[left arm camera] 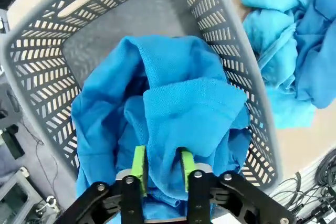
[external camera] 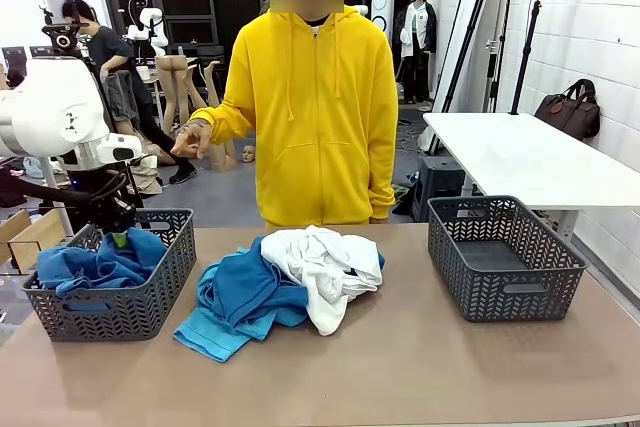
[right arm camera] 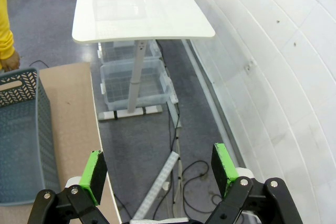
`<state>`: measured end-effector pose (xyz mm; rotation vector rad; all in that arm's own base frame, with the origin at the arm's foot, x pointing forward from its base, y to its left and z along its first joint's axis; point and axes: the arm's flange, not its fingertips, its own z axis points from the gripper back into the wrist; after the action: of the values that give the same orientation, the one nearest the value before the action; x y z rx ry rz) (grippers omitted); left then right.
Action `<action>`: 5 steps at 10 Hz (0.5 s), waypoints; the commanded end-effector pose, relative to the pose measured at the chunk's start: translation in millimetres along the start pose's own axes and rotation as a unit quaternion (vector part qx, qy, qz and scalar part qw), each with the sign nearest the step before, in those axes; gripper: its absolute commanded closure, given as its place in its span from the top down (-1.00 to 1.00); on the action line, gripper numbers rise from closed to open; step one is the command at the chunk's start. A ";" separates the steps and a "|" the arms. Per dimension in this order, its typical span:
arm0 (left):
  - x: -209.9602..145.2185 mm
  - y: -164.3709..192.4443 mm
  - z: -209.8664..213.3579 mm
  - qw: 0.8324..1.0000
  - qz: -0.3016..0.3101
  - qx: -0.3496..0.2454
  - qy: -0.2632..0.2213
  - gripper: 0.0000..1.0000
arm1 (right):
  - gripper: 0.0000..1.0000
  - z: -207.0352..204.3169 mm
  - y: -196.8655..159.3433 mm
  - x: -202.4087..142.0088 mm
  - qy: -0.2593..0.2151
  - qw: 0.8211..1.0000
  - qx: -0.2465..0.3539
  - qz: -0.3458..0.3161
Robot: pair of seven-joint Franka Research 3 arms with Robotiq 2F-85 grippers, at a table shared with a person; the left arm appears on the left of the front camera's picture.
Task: Sort the tops and bottoms.
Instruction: Sort the clothes according to human instructions.
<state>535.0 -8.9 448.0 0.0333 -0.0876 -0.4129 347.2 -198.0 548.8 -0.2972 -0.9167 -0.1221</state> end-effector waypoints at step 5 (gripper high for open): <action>-9.0 2.5 29.0 1.000 -0.003 -0.008 -0.022 1.00 | 1.00 0.3 0.7 -1.4 0.004 1.000 0.001 0.004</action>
<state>530.1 -7.5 465.9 0.0361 -0.1158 -0.4093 347.2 -198.0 548.8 -0.2972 -0.9167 -0.1221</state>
